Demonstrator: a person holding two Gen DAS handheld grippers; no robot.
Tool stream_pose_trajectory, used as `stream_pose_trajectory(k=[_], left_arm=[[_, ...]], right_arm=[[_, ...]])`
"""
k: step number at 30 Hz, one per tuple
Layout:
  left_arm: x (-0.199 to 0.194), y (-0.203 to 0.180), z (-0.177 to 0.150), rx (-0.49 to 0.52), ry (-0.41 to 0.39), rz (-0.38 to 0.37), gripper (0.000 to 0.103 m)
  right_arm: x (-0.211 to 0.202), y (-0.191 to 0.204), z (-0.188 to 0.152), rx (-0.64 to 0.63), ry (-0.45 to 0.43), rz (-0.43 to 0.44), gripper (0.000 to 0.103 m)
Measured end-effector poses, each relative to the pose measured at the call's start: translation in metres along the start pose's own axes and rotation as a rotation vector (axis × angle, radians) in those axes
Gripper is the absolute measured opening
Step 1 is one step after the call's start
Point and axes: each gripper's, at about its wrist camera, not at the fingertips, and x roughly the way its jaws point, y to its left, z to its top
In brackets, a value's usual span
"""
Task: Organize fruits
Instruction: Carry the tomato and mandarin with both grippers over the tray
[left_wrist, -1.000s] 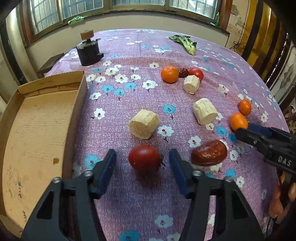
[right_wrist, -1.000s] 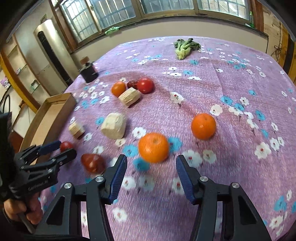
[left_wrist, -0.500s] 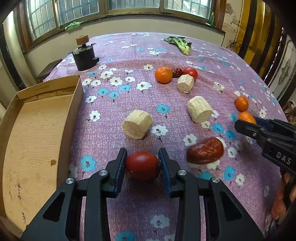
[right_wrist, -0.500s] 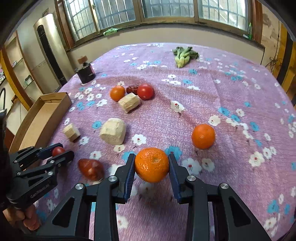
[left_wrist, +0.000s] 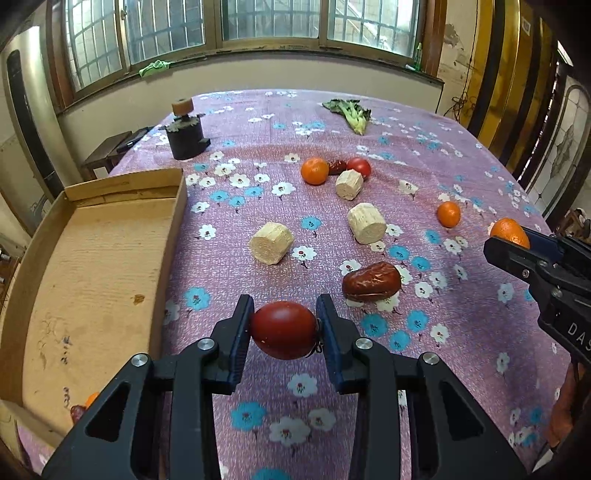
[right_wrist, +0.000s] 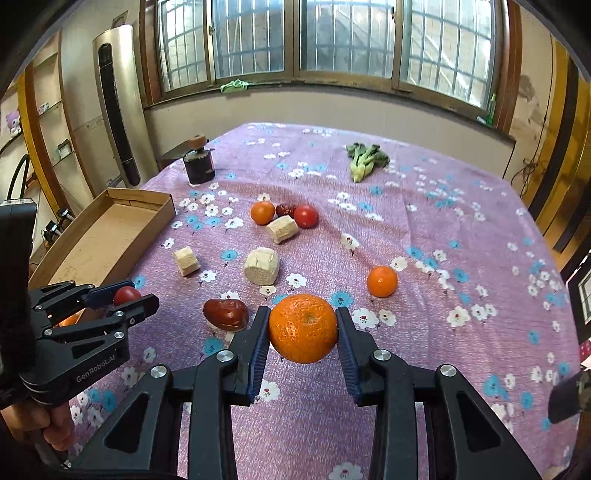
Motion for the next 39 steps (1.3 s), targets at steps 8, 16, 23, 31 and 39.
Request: stream_pose_trajectory(k=[8,16,23,31,39], left_arm=[[-0.019,0.005,-0.006,-0.011,-0.027,0.000,0.033],[-0.035,0.011,-0.010,-0.022,-0.056,-0.003,0.033],[-0.045,0.018,-0.013,-0.033,-0.075,-0.003,0.033],[-0.051,0.033,-0.017,-0.060,-0.087,0.005,0.033],[-0.053,0.050,-0.021,-0.088,-0.089,0.014,0.033]], right_arm=[[-0.021,0.009,-0.003,-0.013,-0.035,-0.019,0.035],[-0.034,0.020,-0.004,-0.034,-0.056,-0.032,0.035],[-0.043,0.031,-0.004,-0.057,-0.073,-0.039,0.035],[-0.048,0.045,-0.004,-0.085,-0.081,-0.044,0.035],[-0.049,0.058,-0.004,-0.110,-0.081,-0.041,0.035]])
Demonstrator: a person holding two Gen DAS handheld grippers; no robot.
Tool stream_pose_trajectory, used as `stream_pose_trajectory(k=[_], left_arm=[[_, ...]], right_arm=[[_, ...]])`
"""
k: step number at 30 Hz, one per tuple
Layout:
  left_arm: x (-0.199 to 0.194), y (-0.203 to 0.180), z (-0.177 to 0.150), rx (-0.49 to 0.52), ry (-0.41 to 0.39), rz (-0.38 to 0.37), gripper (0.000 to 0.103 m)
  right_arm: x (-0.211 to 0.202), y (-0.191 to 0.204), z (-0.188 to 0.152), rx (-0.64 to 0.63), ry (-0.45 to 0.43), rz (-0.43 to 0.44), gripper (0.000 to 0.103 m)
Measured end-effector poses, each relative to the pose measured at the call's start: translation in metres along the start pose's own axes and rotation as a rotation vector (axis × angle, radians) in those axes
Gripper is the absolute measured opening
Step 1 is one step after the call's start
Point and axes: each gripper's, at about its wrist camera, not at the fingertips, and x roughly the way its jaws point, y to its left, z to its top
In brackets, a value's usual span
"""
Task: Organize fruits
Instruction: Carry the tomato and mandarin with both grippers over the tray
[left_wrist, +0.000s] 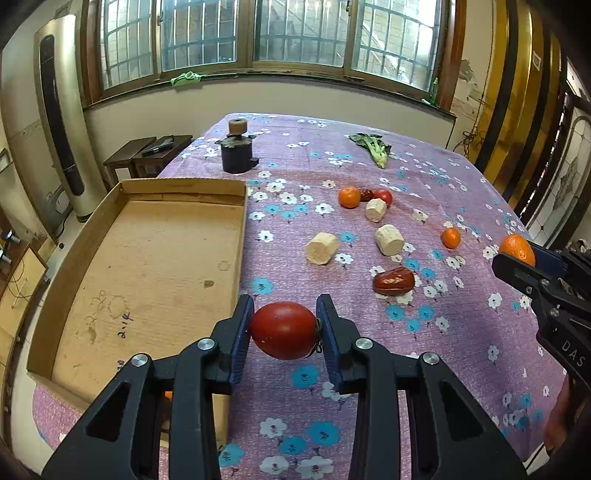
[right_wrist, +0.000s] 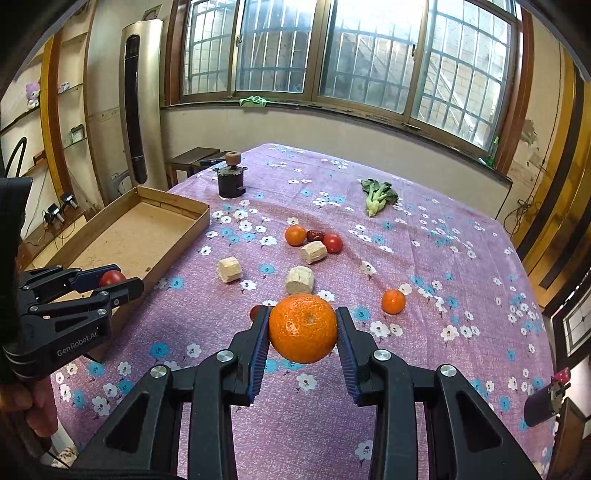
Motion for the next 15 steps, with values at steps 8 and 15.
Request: stream_pose_trajectory(k=[8,15], left_arm=[[-0.001,0.018,-0.001,-0.027,-0.003,0.016,0.033],[-0.002,0.049,0.000,-0.063,-0.003,0.059,0.033]], right_arm=[[0.002,0.015,0.004,-0.027,0.001,0.016,0.035],[0.013,0.031,0.012,0.008,0.025,0.194,0.035]])
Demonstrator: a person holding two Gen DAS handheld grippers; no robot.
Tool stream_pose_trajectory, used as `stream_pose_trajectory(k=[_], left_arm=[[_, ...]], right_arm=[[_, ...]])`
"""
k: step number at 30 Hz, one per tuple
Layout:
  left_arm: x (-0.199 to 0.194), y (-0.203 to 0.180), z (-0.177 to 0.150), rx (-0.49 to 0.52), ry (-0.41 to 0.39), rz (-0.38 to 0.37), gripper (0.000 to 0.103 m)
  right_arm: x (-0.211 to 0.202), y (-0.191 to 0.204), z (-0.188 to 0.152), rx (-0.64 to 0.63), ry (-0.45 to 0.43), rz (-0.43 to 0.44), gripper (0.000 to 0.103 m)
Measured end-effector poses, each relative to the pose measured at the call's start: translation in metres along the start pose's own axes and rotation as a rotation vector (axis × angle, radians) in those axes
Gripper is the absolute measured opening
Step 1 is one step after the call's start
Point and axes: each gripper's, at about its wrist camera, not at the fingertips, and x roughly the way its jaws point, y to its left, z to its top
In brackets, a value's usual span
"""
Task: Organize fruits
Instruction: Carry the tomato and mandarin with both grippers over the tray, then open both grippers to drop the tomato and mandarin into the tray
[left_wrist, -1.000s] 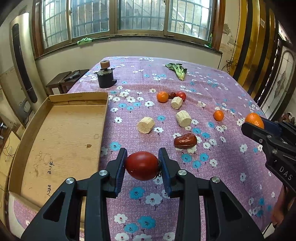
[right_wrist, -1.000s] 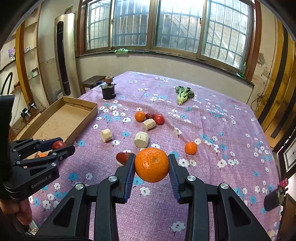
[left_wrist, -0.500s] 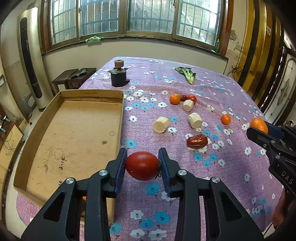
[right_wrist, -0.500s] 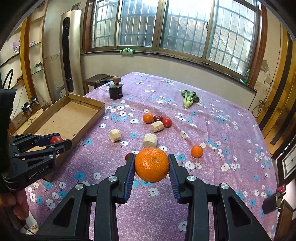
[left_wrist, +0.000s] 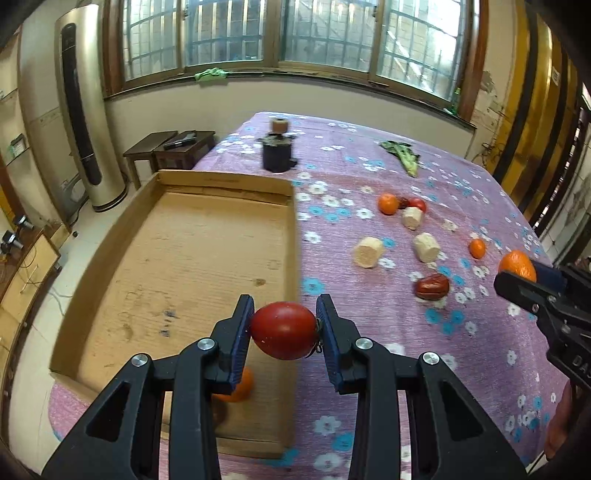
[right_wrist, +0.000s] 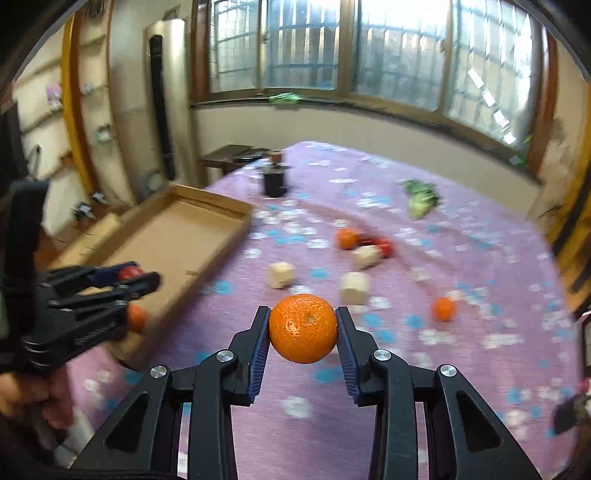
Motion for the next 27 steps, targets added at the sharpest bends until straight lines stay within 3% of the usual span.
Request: stream_pose_trajectory(k=[7,13,18,27], left_arm=[[0.005,0.064,0.009,-0.092,0.015,0.086,0.033],[0.022,0.097,0.009,-0.135,0.057,0.143,0.033],[0.041,0.103,-0.003,-0.136,0.114,0.151,0.033],[0.054,0.106,-0.017,-0.133,0.154,0.162,0.033]], right_arm=[[0.045,0.045,0.022,0.006,0.061,0.233,0.035],[0.094,0.098,0.037,-0.035,0.114,0.347,0.035],[0.124,0.127,0.039,-0.079,0.159,0.393,0.035],[0.163,0.147,0.025,-0.143,0.247,0.373,0.036]])
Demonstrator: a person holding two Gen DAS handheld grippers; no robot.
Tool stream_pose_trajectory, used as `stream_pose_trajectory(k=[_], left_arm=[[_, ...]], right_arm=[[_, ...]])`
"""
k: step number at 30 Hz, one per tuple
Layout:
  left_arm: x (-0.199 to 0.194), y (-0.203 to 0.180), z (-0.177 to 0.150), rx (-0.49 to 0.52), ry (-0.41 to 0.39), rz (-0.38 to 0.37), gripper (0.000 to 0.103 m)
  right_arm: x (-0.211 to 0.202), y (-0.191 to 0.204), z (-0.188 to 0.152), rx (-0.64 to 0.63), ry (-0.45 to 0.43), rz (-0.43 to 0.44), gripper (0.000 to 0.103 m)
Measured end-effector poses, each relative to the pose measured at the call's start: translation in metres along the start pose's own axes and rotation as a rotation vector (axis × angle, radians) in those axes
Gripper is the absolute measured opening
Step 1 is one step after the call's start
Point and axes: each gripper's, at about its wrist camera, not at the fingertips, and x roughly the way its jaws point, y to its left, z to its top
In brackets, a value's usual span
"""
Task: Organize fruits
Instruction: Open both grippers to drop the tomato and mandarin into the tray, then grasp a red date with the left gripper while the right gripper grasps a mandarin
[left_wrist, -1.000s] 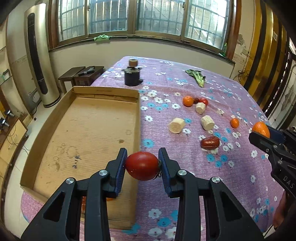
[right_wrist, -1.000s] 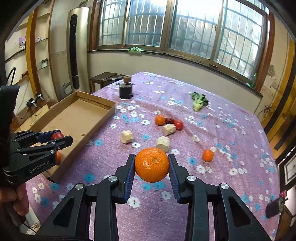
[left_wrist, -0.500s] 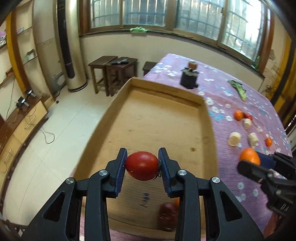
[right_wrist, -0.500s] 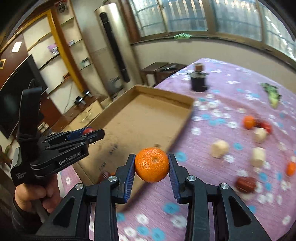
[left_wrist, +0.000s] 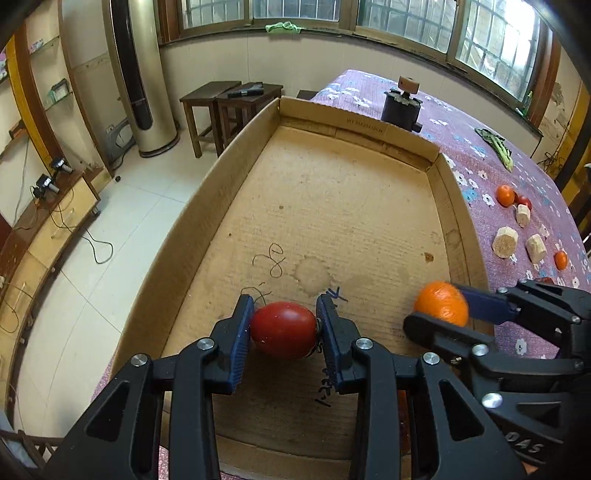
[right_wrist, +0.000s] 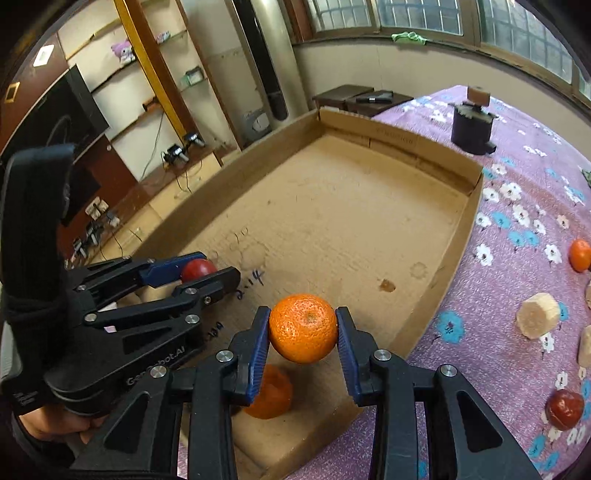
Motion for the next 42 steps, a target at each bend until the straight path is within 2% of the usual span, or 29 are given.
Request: stream_pose_trajectory(k=[2,4,5,8,14,19,30,39,42], left_arm=[[-0.001,0.000,-0.001,0.001,-0.001,0.003,0.035],[-0.001,0.001,-0.002,-0.005,0.003,0.020,0.058],[-0.002,0.002,-0.003,-0.009,-0.001,0.036,0.060],[-0.009,0.008,-0.004,-0.032,-0.016,0.022,0.061],[-0.032,0.006,0.000,-0.053,-0.063,0.013,0.060],[-0.056,-0.012,0.002,-0.047,-0.114,-0.026,0.061],[-0.081,-0.095,0.001,0.077,-0.143,-0.128,0.061],[-0.092,-0.149,-0.008,0.167,-0.133,-0.173,0.060],[-0.095,-0.161,-0.011,0.188,-0.130,-0.177,0.064]], right_arm=[[0.007,-0.001,-0.002,-0.005,0.022,-0.008,0.038],[0.006,0.000,-0.003,-0.022,0.018,-0.011,0.037],[0.006,-0.001,-0.002,-0.025,0.020,-0.012,0.037],[-0.001,-0.002,-0.004,-0.021,0.001,-0.011,0.045],[-0.037,-0.002,-0.012,-0.019,-0.058,-0.022,0.045],[-0.077,-0.012,-0.023,-0.008,-0.124,-0.092,0.051],[-0.152,-0.064,-0.064,0.080,-0.192,-0.356,0.055],[-0.196,-0.107,-0.098,0.180,-0.223,-0.419,0.055],[-0.206,-0.120,-0.108,0.213,-0.229,-0.435,0.055]])
